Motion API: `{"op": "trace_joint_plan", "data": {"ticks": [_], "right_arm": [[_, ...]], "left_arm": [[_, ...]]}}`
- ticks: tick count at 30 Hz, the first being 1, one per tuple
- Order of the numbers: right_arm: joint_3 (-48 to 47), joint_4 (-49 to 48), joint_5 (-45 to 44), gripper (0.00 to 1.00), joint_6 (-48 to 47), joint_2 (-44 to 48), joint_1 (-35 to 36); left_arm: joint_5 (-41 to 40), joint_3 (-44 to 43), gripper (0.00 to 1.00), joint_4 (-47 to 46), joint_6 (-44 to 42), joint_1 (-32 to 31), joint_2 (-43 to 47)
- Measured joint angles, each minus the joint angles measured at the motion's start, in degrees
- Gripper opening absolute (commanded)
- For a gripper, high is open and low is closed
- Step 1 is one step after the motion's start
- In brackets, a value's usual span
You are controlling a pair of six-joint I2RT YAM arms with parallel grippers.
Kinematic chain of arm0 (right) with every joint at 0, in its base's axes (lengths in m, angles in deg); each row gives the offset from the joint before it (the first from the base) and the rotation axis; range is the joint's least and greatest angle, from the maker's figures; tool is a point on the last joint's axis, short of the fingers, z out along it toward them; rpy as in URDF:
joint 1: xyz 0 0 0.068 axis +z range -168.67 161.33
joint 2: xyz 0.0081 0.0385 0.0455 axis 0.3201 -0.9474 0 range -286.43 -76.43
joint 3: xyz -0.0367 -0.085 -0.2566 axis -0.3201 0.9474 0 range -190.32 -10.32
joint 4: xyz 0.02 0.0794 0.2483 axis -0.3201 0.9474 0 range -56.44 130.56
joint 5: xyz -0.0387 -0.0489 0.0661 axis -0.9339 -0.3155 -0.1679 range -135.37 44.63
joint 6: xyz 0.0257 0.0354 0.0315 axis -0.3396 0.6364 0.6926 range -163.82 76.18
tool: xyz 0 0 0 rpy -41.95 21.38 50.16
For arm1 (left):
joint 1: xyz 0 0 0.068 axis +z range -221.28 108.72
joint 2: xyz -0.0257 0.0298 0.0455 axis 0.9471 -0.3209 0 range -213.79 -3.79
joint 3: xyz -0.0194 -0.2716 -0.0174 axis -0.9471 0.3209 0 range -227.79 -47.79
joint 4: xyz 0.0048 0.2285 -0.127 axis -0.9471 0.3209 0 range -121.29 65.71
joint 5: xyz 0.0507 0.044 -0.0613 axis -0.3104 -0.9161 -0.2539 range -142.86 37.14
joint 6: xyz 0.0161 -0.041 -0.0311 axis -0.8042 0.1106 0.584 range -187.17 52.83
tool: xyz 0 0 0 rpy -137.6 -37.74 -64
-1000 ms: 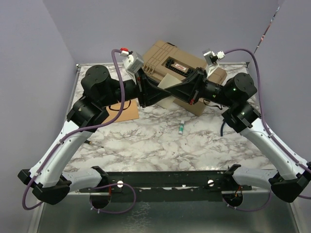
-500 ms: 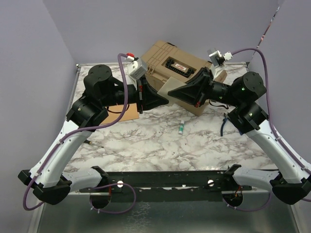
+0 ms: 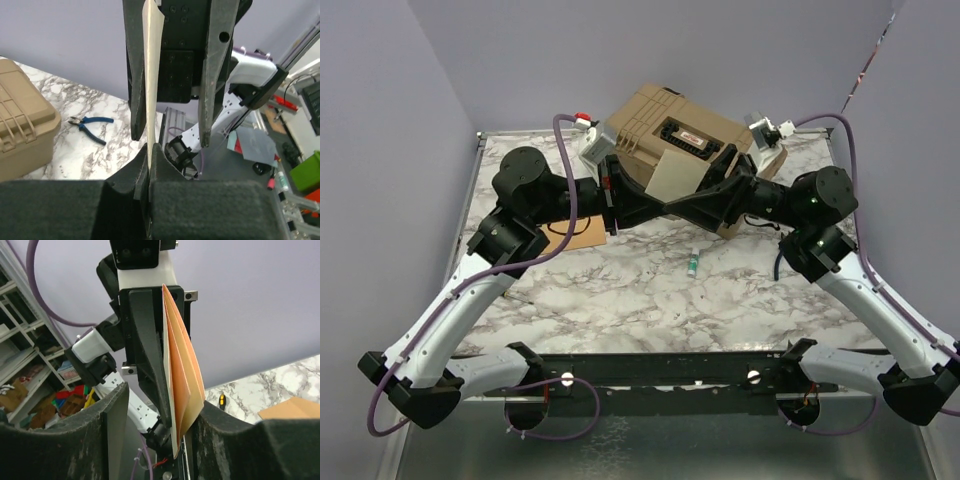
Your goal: Place the letter into the envelope and seal it
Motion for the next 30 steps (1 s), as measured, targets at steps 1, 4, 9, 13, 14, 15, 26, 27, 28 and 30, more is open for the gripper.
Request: {"op": "trace_joint_plan", "data": {"ticks": [1,4,9,13,14,15,26,27,28,30], "right_arm": [[0.96,-1.73,-0.44,0.46,0.74,0.00,0.00],[3.67,-7.08,-2.75,0.38,3.10,0.07,0.02],[7.04,-14.67,-7.50,0.25,6.64,0.57,0.02],[7.52,-18.16,-10.23,0.19,8.68,0.52,0.02],[7.52,-18.86,-10.67,0.19,9.07,0.50,0.02],[7.52,-19.54,-10.99,0.19,9.49,0.44,0.02],[6.05,-22.67,-11.93,0.23,12.35,-3.10,0.02],[5.88,-23.02,-11.82,0.17,12.52,-3.43,0.04],[5.79,-23.32,-11.65,0.11,12.81,-3.69,0.04],[5.75,-24.13,-11.39,0.01,13.66,-3.98,0.04]], "left_arm": [[-0.55,1.66,0.00,-3.15,2.34,0.00,0.31],[-2.05,5.92,0.00,-11.43,9.35,0.00,1.01],[-3.54,9.84,0.00,-21.22,17.84,0.07,1.20],[-3.96,10.08,0.00,-25.03,20.98,0.11,1.53],[-3.96,10.08,0.00,-25.83,21.49,0.13,1.75],[-3.96,10.08,0.00,-26.43,21.77,0.17,1.92],[-3.96,10.88,0.00,-29.22,23.28,0.26,2.34],[-3.96,10.88,0.00,-29.27,23.30,0.28,2.34],[-3.96,10.88,0.00,-29.35,23.30,0.28,2.34],[-3.96,11.02,0.00,-29.49,23.30,0.35,2.34]]}}
